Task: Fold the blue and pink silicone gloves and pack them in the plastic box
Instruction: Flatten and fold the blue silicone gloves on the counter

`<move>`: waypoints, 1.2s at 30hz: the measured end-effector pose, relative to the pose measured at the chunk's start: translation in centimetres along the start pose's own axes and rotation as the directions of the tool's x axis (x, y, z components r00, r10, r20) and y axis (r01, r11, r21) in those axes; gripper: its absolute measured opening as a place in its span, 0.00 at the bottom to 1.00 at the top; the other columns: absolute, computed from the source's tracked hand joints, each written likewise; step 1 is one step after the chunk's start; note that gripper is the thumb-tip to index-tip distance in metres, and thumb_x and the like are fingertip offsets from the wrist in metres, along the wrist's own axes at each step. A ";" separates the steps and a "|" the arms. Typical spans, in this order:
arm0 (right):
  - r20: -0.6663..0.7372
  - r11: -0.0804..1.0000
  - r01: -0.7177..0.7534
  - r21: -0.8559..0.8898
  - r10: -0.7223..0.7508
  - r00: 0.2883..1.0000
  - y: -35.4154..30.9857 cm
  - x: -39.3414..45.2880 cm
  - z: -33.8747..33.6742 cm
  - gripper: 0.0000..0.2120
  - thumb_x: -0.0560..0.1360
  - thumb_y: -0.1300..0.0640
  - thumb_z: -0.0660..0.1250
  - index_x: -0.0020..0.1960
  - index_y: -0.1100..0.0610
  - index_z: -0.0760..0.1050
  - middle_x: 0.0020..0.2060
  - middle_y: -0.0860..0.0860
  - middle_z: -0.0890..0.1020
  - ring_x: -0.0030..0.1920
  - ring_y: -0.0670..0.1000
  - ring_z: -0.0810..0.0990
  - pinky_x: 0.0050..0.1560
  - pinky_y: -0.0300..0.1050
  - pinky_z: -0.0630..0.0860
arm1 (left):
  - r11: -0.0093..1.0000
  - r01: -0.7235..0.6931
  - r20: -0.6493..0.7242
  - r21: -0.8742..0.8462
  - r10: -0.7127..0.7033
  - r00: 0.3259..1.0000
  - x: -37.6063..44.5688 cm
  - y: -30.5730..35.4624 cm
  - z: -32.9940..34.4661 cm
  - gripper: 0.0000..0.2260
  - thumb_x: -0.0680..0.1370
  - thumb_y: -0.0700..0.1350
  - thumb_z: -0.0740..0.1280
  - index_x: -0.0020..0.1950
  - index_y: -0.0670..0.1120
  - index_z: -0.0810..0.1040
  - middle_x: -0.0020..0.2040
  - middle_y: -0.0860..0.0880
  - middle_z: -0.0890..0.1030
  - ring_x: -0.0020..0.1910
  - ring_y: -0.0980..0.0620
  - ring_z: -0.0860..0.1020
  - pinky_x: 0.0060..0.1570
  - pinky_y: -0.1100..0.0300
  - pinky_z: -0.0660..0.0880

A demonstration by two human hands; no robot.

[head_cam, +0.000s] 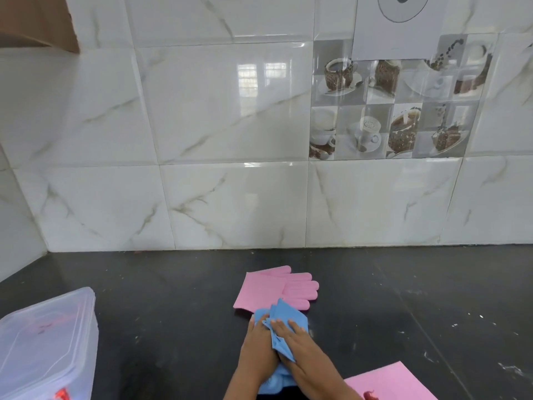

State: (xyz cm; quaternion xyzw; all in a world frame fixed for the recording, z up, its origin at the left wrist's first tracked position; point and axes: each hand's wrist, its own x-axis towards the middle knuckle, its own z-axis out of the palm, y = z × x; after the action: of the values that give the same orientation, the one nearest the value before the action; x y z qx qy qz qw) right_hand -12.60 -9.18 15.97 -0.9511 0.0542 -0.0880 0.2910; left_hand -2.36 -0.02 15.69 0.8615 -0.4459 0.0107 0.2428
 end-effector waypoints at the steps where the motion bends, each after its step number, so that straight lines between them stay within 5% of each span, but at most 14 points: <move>1: 0.009 0.999 0.010 -0.048 -0.010 1.000 -0.4 0.0 -0.5 0.40 0.59 0.26 0.29 0.70 0.35 0.40 0.71 0.29 0.45 0.70 0.36 0.38 0.75 0.36 0.39 | 0.998 0.057 0.016 -0.025 -0.056 0.998 0.2 -0.5 0.1 0.28 0.75 0.57 0.46 0.74 0.49 0.61 0.71 0.55 0.68 0.74 0.57 0.61 0.72 0.65 0.50; 4: 0.101 0.976 0.064 -0.208 -0.044 0.994 -1.1 -0.3 -0.8 0.38 0.60 0.30 0.29 0.69 0.41 0.36 0.76 0.41 0.44 0.70 0.39 0.37 0.70 0.35 0.35 | 0.930 0.228 0.095 -0.288 -0.209 0.973 0.4 -0.6 -0.7 0.20 0.81 0.40 0.54 0.74 0.45 0.62 0.75 0.48 0.63 0.76 0.48 0.57 0.75 0.56 0.45; 6: 0.159 0.962 0.083 -0.259 -0.043 0.986 -1.4 -0.8 -1.0 0.36 0.61 0.31 0.28 0.68 0.40 0.34 0.77 0.44 0.44 0.71 0.42 0.35 0.69 0.38 0.33 | 0.814 0.303 0.078 -0.496 -0.305 0.949 -0.1 -0.2 -1.4 0.19 0.79 0.35 0.55 0.70 0.44 0.69 0.67 0.49 0.72 0.69 0.48 0.68 0.74 0.52 0.57; 9: 0.183 0.937 0.110 -0.333 -0.050 0.982 -1.5 -1.0 -1.1 0.36 0.61 0.32 0.26 0.67 0.40 0.32 0.77 0.45 0.45 0.74 0.46 0.36 0.69 0.40 0.32 | 0.476 0.352 0.138 -0.806 -0.428 0.893 -0.5 0.7 -2.4 0.15 0.80 0.38 0.57 0.67 0.42 0.71 0.54 0.48 0.77 0.54 0.49 0.76 0.53 0.58 0.76; 12: 0.240 0.910 0.142 -0.388 -0.049 0.970 -1.5 -1.5 -1.0 0.38 0.62 0.32 0.26 0.71 0.42 0.34 0.77 0.44 0.44 0.74 0.46 0.34 0.69 0.42 0.32 | 0.179 0.342 0.217 -0.922 -0.492 0.843 -0.9 0.9 -2.6 0.16 0.81 0.51 0.57 0.67 0.48 0.67 0.60 0.44 0.77 0.60 0.43 0.76 0.62 0.46 0.74; 14: 0.246 0.919 0.093 -0.382 0.005 0.969 -1.6 -1.6 -0.8 0.32 0.70 0.31 0.33 0.71 0.42 0.36 0.77 0.44 0.45 0.75 0.49 0.36 0.71 0.45 0.32 | 0.293 0.321 0.133 -0.901 -0.518 0.845 -1.6 1.1 -2.1 0.21 0.78 0.53 0.62 0.70 0.50 0.64 0.64 0.46 0.76 0.63 0.46 0.75 0.65 0.49 0.71; 17: 0.261 0.980 -0.025 -0.198 0.078 0.962 -2.2 -1.0 -1.0 0.31 0.77 0.44 0.57 0.76 0.45 0.49 0.77 0.44 0.49 0.77 0.52 0.39 0.74 0.53 0.34 | 0.502 0.298 -0.059 -0.812 -0.578 0.814 -2.4 1.7 -1.6 0.27 0.76 0.45 0.67 0.73 0.46 0.61 0.68 0.47 0.73 0.64 0.48 0.73 0.61 0.58 0.69; 20: 0.321 0.992 -0.115 -0.058 0.127 0.938 -2.3 -0.1 -1.1 0.33 0.73 0.41 0.56 0.71 0.58 0.65 0.76 0.42 0.54 0.77 0.55 0.42 0.73 0.59 0.34 | 0.607 0.407 -0.064 -0.682 -0.605 0.794 -2.3 1.6 -1.2 0.31 0.77 0.47 0.65 0.76 0.43 0.54 0.69 0.43 0.71 0.66 0.44 0.71 0.62 0.55 0.69; 22: 0.207 0.948 -0.215 0.233 0.168 0.964 -2.4 0.0 -0.7 0.29 0.73 0.45 0.51 0.65 0.60 0.74 0.71 0.42 0.67 0.75 0.49 0.51 0.74 0.53 0.41 | 0.630 0.441 -0.036 -0.639 -0.597 0.801 -2.2 1.7 -1.2 0.32 0.78 0.49 0.63 0.77 0.44 0.51 0.68 0.43 0.73 0.65 0.43 0.73 0.61 0.54 0.70; 24: 0.066 0.771 -0.307 0.559 0.327 0.943 -2.7 0.2 -0.6 0.15 0.75 0.61 0.58 0.53 0.57 0.82 0.55 0.43 0.82 0.69 0.44 0.63 0.68 0.34 0.59 | 0.649 0.435 -0.045 -0.624 -0.585 0.809 -2.2 1.9 -1.2 0.34 0.78 0.50 0.63 0.78 0.44 0.47 0.70 0.45 0.71 0.66 0.43 0.72 0.61 0.54 0.68; 26: -0.093 0.707 -0.298 0.641 0.457 0.884 -2.8 0.3 -0.5 0.18 0.70 0.71 0.61 0.42 0.50 0.82 0.45 0.43 0.83 0.63 0.48 0.75 0.51 0.26 0.69 | 0.687 0.425 -0.066 -0.589 -0.564 0.823 -2.2 2.0 -1.1 0.39 0.77 0.49 0.64 0.77 0.42 0.42 0.73 0.47 0.68 0.68 0.44 0.71 0.61 0.56 0.68; 29: -0.238 0.658 -0.412 0.631 0.669 0.704 -2.4 0.3 -0.5 0.20 0.65 0.69 0.68 0.54 0.55 0.75 0.56 0.55 0.76 0.58 0.54 0.76 0.53 0.37 0.71 | 0.719 0.418 -0.076 -0.555 -0.545 0.835 -2.3 1.9 -1.0 0.37 0.76 0.48 0.66 0.77 0.42 0.47 0.70 0.46 0.71 0.65 0.46 0.72 0.59 0.56 0.70; 32: -0.048 0.472 -0.618 0.628 0.817 0.575 -2.6 0.4 -1.1 0.34 0.63 0.60 0.75 0.65 0.62 0.66 0.60 0.58 0.72 0.59 0.57 0.73 0.57 0.45 0.72 | 0.765 0.379 -0.089 -0.521 -0.490 0.867 -2.4 1.9 -1.1 0.28 0.77 0.45 0.65 0.75 0.47 0.60 0.63 0.45 0.74 0.57 0.49 0.74 0.54 0.61 0.70; 36: 0.089 0.394 -0.596 0.700 0.780 0.620 -2.6 1.1 -2.0 0.21 0.60 0.64 0.75 0.46 0.64 0.68 0.39 0.53 0.73 0.46 0.55 0.76 0.41 0.44 0.74 | 0.758 0.335 -0.073 -0.560 -0.448 0.891 -2.7 2.0 -1.4 0.24 0.77 0.43 0.65 0.72 0.52 0.66 0.62 0.49 0.74 0.59 0.52 0.74 0.53 0.65 0.67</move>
State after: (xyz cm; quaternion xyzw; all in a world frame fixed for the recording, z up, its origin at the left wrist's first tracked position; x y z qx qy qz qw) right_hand -11.82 -8.32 19.22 -0.6462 0.4468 -0.0923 0.6118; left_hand -5.26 1.63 17.12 0.8281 -0.2130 -0.0772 0.5127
